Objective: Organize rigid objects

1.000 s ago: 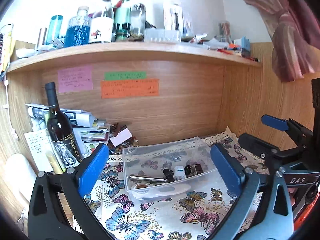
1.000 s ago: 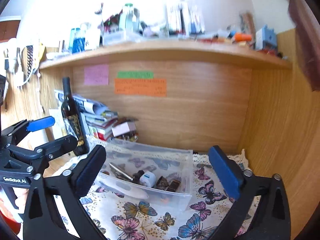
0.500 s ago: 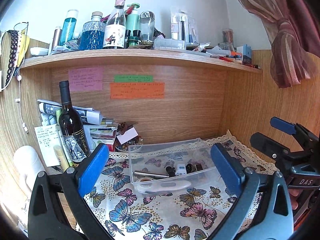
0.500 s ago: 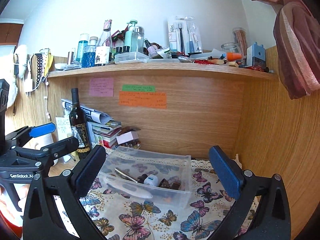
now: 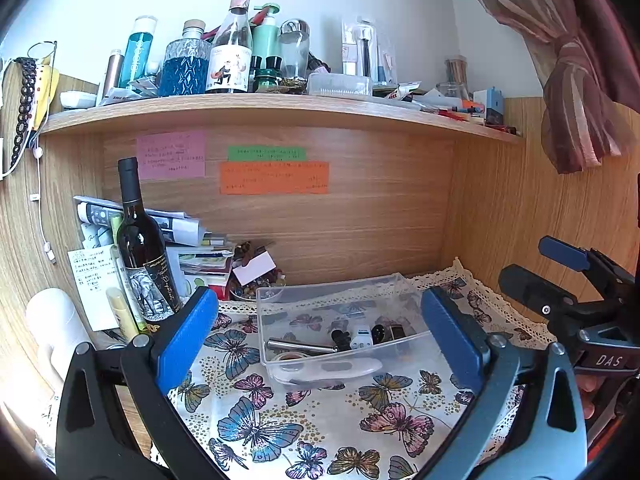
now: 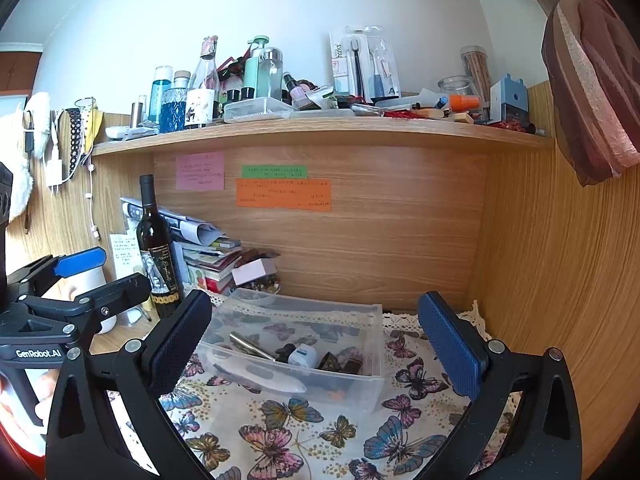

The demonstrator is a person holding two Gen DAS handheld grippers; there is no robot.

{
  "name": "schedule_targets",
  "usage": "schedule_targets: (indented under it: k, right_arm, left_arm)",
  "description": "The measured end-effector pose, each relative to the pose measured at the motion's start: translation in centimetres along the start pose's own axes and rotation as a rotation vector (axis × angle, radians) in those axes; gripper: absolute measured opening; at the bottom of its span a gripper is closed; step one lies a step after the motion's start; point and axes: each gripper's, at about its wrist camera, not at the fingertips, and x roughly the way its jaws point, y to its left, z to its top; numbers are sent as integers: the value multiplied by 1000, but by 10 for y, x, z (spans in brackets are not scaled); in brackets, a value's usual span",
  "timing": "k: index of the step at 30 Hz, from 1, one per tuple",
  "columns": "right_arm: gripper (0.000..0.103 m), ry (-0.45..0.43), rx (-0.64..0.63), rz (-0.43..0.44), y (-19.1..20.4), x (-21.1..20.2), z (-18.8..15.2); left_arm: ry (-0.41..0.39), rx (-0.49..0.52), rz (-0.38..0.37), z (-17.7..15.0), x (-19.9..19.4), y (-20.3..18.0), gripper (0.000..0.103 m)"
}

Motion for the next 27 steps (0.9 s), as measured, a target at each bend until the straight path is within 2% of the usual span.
schedule_targets:
  k: [27]
  right_arm:
    - [103,15,2,0,0,4,-3]
  left_arm:
    - [18,9,-17,0,7,-1,103]
